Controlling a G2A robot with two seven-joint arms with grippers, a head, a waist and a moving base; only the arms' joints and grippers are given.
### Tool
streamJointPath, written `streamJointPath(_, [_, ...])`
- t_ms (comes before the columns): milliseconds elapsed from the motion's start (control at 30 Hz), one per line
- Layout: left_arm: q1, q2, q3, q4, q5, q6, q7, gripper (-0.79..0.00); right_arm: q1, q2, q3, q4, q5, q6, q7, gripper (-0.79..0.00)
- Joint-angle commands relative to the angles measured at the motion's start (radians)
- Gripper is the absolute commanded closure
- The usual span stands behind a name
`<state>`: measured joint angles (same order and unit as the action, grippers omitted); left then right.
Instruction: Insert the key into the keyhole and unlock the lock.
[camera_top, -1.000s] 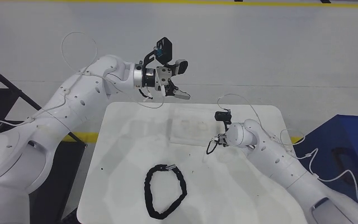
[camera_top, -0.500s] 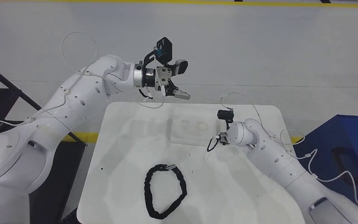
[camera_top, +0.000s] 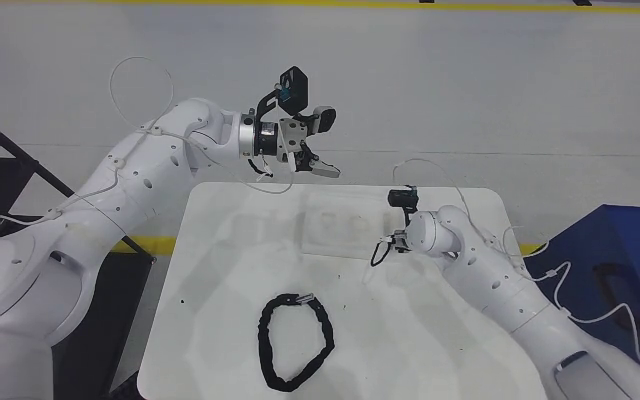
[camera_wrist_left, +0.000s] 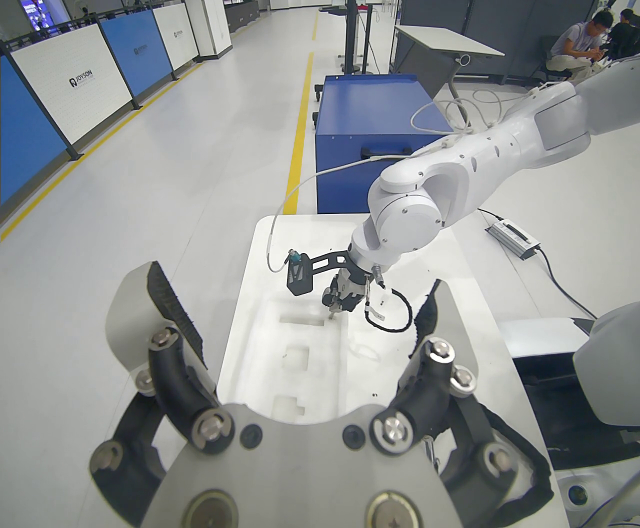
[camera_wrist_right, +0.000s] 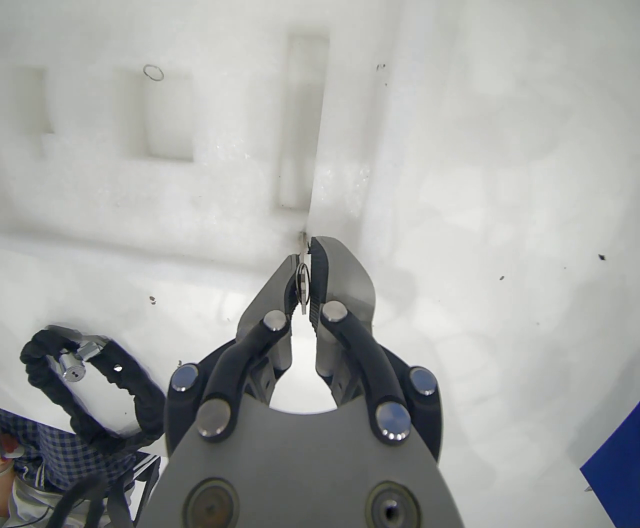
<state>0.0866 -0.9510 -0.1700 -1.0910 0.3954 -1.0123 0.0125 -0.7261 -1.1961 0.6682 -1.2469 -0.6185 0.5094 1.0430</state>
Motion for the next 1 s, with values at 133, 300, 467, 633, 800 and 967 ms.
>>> streamJointPath(133, [0.000,0.000,0.000,0.000,0.000,0.000,0.000,-0.785,-0.015,0.025,0.068,-0.116,-0.024,0.000,0.069,0.000])
streamJointPath(300, [0.000,0.000,0.000,0.000,0.000,0.000,0.000,-0.785,-0.067,0.053,0.175,-0.236,0.037,-0.024,0.108,0.000])
streamJointPath(467, [0.000,0.000,0.000,0.000,0.000,0.000,0.000,-0.785,-0.142,0.081,0.302,-0.369,0.126,-0.080,0.129,0.000])
streamJointPath(633, [0.000,0.000,0.000,0.000,0.000,0.000,0.000,-0.785,-0.239,0.111,0.459,-0.517,0.223,-0.136,0.133,0.000])
streamJointPath(800, [0.000,0.000,0.000,0.000,0.000,0.000,0.000,-0.785,-0.353,0.133,0.626,-0.632,0.340,-0.193,0.096,0.000])
streamJointPath(967, [0.000,0.000,0.000,0.000,0.000,0.000,0.000,-0.785,-0.463,0.143,0.761,-0.698,0.449,-0.240,-0.002,0.000])
